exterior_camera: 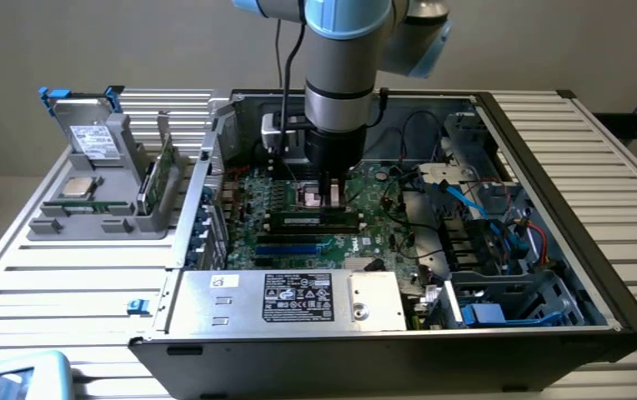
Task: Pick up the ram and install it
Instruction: 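Insert the ram into the slot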
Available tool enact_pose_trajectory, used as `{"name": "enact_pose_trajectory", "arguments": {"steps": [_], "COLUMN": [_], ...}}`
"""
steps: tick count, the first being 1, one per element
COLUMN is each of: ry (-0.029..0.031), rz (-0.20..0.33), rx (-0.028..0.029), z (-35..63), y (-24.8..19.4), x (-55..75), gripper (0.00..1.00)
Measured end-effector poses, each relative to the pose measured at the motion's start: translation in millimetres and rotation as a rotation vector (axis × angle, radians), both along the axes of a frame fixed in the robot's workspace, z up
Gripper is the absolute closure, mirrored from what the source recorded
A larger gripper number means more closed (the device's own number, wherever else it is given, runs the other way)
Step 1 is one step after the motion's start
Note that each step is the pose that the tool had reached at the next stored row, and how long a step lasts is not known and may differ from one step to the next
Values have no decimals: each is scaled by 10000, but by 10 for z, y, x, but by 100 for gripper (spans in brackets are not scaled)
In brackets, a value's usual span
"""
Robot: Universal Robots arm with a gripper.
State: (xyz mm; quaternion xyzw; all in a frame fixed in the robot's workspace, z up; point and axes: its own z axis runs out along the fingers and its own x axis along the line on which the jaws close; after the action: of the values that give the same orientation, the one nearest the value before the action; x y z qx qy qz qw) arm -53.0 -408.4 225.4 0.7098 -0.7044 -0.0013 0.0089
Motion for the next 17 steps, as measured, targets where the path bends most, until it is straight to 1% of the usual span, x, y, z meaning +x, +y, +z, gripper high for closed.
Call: {"name": "enact_pose_trajectory", "arguments": {"steps": [17], "ry": [0], "rz": [57], "rx": [5], "z": [2], "y": [-7], "x": [7], "gripper": [85]}}
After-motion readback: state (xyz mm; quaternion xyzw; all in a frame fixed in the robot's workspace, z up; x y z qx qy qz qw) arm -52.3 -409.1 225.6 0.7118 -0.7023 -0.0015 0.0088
